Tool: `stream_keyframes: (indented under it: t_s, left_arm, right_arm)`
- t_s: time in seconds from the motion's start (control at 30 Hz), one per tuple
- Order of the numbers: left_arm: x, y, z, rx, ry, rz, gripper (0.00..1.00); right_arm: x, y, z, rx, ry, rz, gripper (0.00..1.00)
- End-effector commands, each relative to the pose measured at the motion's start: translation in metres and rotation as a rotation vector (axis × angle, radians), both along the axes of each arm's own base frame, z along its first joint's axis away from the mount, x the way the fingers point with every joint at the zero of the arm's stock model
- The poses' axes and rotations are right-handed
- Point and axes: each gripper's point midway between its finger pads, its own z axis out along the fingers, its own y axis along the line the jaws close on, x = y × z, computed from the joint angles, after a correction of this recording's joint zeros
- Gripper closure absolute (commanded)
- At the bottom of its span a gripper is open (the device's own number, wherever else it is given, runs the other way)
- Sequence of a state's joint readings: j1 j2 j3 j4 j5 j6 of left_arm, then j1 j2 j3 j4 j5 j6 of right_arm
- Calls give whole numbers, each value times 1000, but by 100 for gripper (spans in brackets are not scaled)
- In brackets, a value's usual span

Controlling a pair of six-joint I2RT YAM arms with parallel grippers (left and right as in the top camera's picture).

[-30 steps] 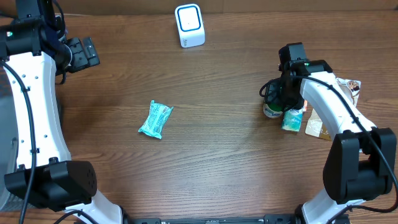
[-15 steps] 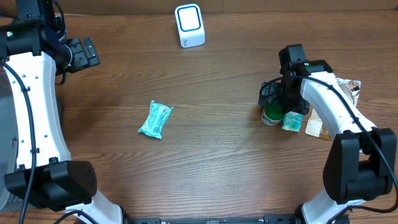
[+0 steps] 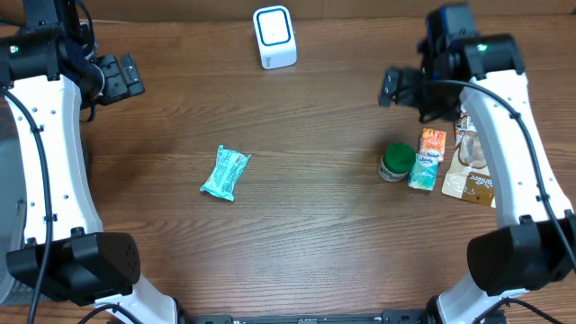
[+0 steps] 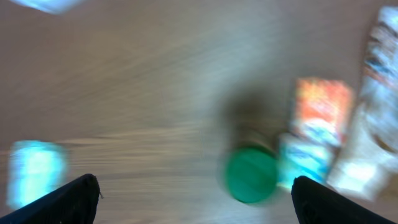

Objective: Scan the item barcode
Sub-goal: 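Move the right gripper left to the light-green tissue pack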

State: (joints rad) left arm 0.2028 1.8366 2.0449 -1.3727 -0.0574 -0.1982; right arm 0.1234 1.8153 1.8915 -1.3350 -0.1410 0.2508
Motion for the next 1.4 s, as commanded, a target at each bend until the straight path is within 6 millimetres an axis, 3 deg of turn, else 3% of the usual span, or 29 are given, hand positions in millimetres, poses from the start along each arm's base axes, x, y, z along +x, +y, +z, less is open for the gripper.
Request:
stream_keyframes:
  t_s: [0.0,0.13,0.33,0.53,0.7,0.87,1.03,1.37]
  left_arm:
    - [-2,0,14,21,-34,-19,0]
    - [-2,0,14,21,-34,-19,1]
    - [-2,0,14,21,-34,-19,0]
    - [-2,0,14,21,-34,-19,0]
    - [-2,0,14,21,-34,-19,0]
    - [-2,0,14,21,-34,-19,0]
    - [-2,0,14,21,-34,-19,0]
    - [-2,0,14,21,-34,-19,0]
  right_arm:
    - [-2,66,33,310,-61,188,0]
    - [-5,116,32,446,-80,322,0]
    - [-24,187,-13,449,17,367,15]
    - [-47,272,-54,437,13,451,44]
    - [-64,324,-88,374,-22,512,93]
    - [-84,370,-117,377,-48,599,96]
    - [-89,387,-138,336,-83,613,96]
    - [-86,371,-196,205,-19,580,96]
